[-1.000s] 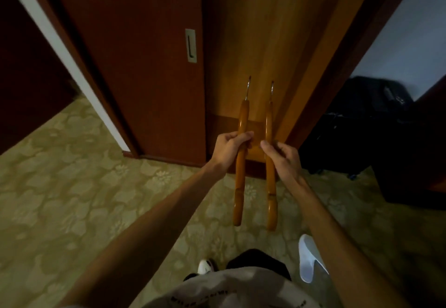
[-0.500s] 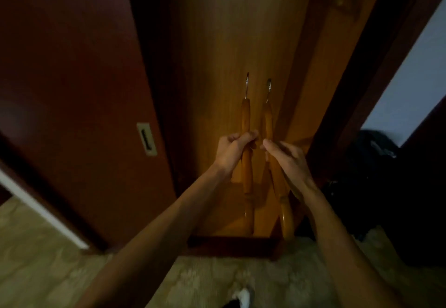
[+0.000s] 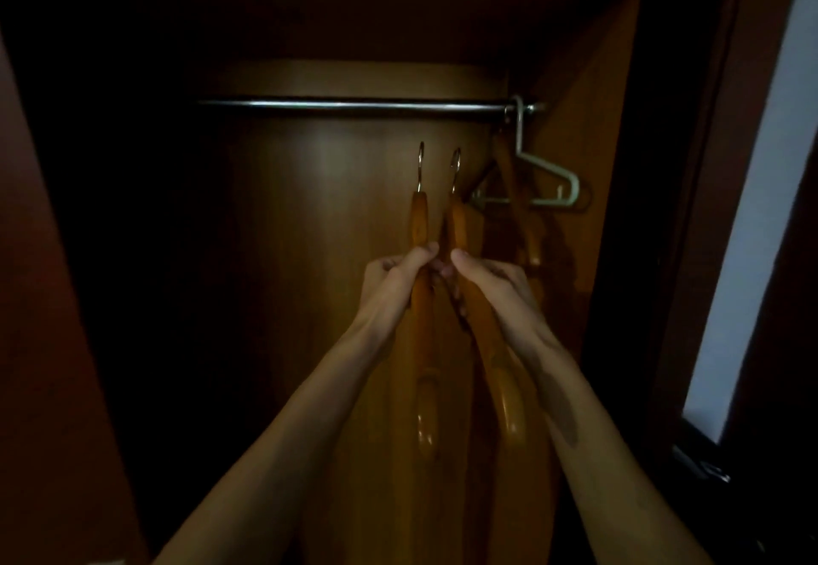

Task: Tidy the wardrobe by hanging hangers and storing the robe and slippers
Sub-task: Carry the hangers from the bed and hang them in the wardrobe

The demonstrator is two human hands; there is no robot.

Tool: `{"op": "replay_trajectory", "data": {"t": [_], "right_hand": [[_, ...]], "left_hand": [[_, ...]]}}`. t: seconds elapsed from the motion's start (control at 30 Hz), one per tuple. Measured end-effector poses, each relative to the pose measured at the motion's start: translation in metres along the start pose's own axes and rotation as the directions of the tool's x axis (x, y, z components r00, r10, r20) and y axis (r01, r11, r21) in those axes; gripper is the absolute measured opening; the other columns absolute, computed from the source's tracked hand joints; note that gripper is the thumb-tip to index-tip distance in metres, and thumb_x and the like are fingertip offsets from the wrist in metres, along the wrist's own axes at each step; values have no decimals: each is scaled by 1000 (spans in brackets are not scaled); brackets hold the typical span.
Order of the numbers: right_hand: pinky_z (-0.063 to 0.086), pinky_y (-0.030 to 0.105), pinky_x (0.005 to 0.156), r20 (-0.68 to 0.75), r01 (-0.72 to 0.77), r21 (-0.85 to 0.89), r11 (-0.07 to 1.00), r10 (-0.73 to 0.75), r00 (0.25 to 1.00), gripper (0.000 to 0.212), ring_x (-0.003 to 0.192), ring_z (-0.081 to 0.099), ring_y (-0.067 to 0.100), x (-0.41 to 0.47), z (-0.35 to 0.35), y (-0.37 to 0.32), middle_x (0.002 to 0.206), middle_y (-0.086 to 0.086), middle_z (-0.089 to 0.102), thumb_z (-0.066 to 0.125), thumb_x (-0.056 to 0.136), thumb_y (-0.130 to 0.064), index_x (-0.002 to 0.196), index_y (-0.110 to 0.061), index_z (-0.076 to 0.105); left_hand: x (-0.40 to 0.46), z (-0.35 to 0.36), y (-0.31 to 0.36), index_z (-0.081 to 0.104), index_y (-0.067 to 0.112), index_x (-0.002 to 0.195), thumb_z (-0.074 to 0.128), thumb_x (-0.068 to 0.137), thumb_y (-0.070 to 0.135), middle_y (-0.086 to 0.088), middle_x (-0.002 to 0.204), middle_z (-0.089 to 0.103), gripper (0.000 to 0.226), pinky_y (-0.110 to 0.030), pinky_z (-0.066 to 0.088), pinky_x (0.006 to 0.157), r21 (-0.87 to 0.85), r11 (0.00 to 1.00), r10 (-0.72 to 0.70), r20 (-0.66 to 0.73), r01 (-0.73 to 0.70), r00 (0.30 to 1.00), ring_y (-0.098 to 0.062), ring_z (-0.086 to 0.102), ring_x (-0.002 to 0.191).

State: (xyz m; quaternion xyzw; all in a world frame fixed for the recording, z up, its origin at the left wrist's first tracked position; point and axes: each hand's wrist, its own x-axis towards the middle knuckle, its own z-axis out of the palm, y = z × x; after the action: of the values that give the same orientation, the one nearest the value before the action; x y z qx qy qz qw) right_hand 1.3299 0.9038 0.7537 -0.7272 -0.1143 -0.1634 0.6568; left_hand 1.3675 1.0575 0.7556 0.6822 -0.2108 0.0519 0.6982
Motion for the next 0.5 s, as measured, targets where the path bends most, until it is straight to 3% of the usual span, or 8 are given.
{"op": "replay_trajectory", "data": {"t": [0.1,0.2,0.27,0.33,0.43,0.5], "right_hand": [[49,15,57,-13,17,14,1000,-17,1000,29,62,67,1,33,-6,-19,70,-9,73,60,96,-39,97,-15,75],[47,15,57,-38,30,4,1000,-30,999,28,61,67,0,65,-7,-32,68,-11,72,60,96,-41,95,-17,75],[47,19,61,-52,26,12,1000,-26,998,29,60,67,1,85,-8,-38,67,-10,72,60,96,-42,94,-18,75],[49,24,67,-54,28,21,999,-27,998,31,62,68,3,102,-8,-41,69,-7,73,58,96,-45,94,-20,76],[54,33,87,-61,29,34,999,-27,998,31,89,73,13,127,-5,-42,87,-4,78,56,95,-51,97,-26,74],[53,36,92,-77,27,59,998,-23,997,35,99,72,18,142,-2,-40,98,-1,78,57,94,-52,106,-23,74]], "left_hand": [[38,-1,21,74,0,98,58,97,39,1,70,72,42,-18,50,58,37,999,32,-4,-32,999,-6,67,58],[77,-2,37,75,2,102,62,92,48,-5,82,75,48,-24,55,67,50,998,42,4,-42,999,-13,72,71],[101,-1,46,75,3,102,64,88,51,-9,89,77,51,-31,57,79,66,997,39,-11,-38,999,-19,74,82],[123,-2,52,73,2,94,64,88,51,-5,80,75,50,-33,55,79,77,996,49,13,-50,999,-16,72,76],[152,-2,56,71,9,93,65,84,57,-2,79,72,49,-32,55,77,95,994,54,36,-57,998,-16,72,79],[166,-2,59,69,10,97,63,85,56,-4,83,71,48,-29,56,73,97,994,50,46,-55,998,-17,73,81]]}}
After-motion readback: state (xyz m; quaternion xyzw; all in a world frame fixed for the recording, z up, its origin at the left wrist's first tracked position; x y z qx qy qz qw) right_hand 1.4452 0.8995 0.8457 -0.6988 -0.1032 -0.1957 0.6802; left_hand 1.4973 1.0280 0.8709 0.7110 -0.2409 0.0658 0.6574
